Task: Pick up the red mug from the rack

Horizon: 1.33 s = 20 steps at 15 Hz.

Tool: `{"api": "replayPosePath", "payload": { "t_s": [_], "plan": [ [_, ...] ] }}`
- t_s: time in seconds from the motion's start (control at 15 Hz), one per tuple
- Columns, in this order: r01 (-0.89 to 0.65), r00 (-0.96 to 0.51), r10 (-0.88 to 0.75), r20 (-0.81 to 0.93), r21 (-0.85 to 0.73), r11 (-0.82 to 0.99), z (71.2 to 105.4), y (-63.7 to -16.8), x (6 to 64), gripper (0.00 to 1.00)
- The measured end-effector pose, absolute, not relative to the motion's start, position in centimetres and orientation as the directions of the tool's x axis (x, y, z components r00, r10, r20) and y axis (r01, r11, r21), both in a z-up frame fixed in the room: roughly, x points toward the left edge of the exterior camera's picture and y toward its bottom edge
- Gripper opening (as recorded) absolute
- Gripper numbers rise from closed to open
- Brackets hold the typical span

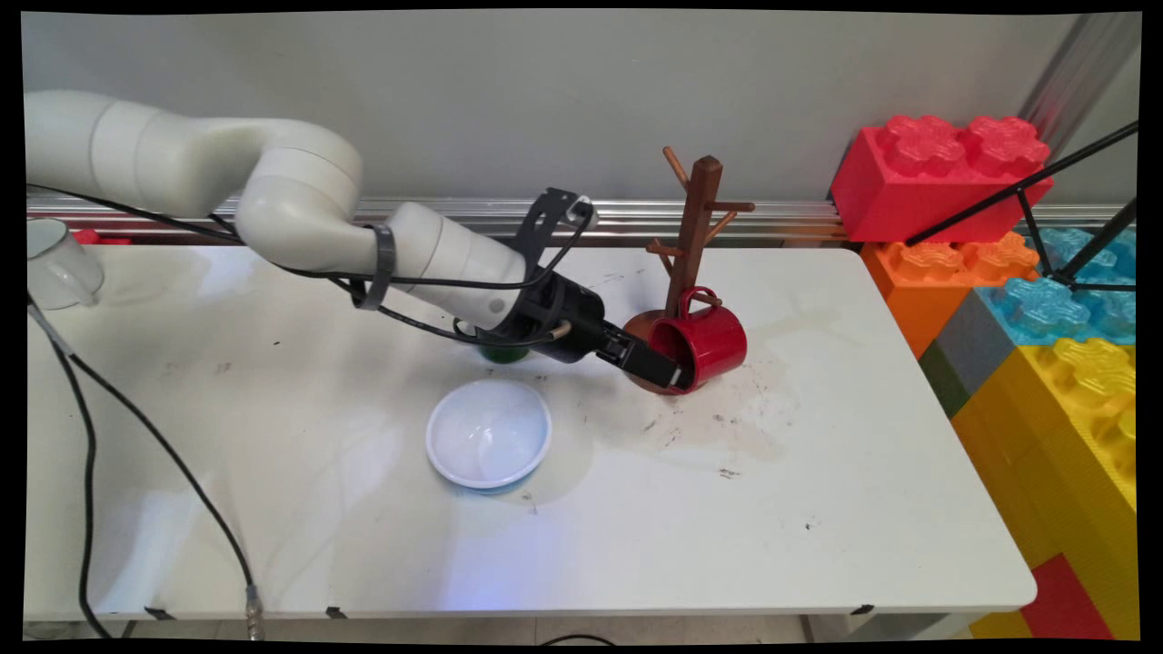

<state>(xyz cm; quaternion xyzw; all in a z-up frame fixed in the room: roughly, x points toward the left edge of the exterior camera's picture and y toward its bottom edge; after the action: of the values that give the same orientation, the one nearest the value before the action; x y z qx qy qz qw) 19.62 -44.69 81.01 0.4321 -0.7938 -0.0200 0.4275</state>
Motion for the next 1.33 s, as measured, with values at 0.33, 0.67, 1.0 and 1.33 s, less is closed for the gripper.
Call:
{"api": "replayPosePath", "payload": {
  "t_s": [0.33, 0.67, 1.0, 1.33],
  "plan": [
    [-0.672, -0.249, -0.716, 0.653, 0.416, 0.613, 79.9, -46.0, 18.6, 1.0],
    [-0.677, -0.234, -0.73, 0.642, 0.431, 0.596, 78.7, -47.1, 17.6, 1.0],
    [-0.669, -0.227, -0.734, 0.64, 0.445, 0.595, 77.7, -48.3, 16.9, 1.0],
    [-0.666, -0.201, -0.735, 0.647, 0.46, 0.587, 76.7, -49.5, 16.3, 1.0]
  ]
}}
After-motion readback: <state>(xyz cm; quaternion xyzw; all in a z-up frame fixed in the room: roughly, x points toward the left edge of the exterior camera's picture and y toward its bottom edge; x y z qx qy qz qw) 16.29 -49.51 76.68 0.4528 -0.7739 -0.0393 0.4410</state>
